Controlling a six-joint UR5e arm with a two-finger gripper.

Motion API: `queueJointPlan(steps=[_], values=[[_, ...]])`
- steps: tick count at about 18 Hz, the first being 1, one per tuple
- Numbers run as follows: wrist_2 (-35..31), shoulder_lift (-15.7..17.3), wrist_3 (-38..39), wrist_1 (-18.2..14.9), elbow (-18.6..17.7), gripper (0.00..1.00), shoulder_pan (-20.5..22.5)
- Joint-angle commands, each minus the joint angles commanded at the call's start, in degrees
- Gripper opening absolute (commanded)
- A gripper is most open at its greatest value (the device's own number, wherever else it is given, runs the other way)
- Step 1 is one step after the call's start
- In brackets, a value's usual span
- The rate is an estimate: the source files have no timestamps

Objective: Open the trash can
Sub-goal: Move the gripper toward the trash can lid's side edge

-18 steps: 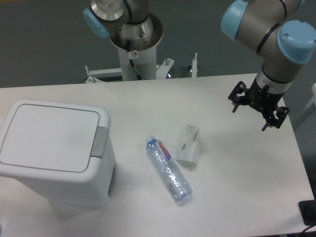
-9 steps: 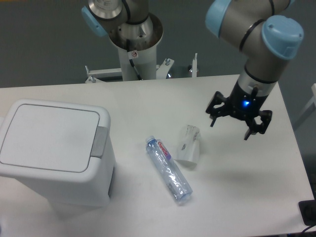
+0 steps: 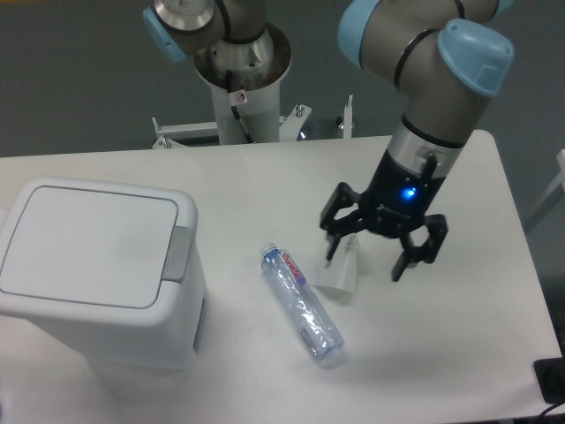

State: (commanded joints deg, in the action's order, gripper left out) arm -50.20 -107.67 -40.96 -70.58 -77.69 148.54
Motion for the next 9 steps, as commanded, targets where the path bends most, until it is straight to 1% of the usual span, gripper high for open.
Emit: queueJointPlan(steps=[3,6,9], values=[[1.8,1.1,4.0,0.0,-0.4,1.00,-1.1],[2.7,1.1,4.9,0.0,-0.7,1.00,-3.0],[2.5,1.1,6.0,0.1,-2.4,1.00,-5.4]])
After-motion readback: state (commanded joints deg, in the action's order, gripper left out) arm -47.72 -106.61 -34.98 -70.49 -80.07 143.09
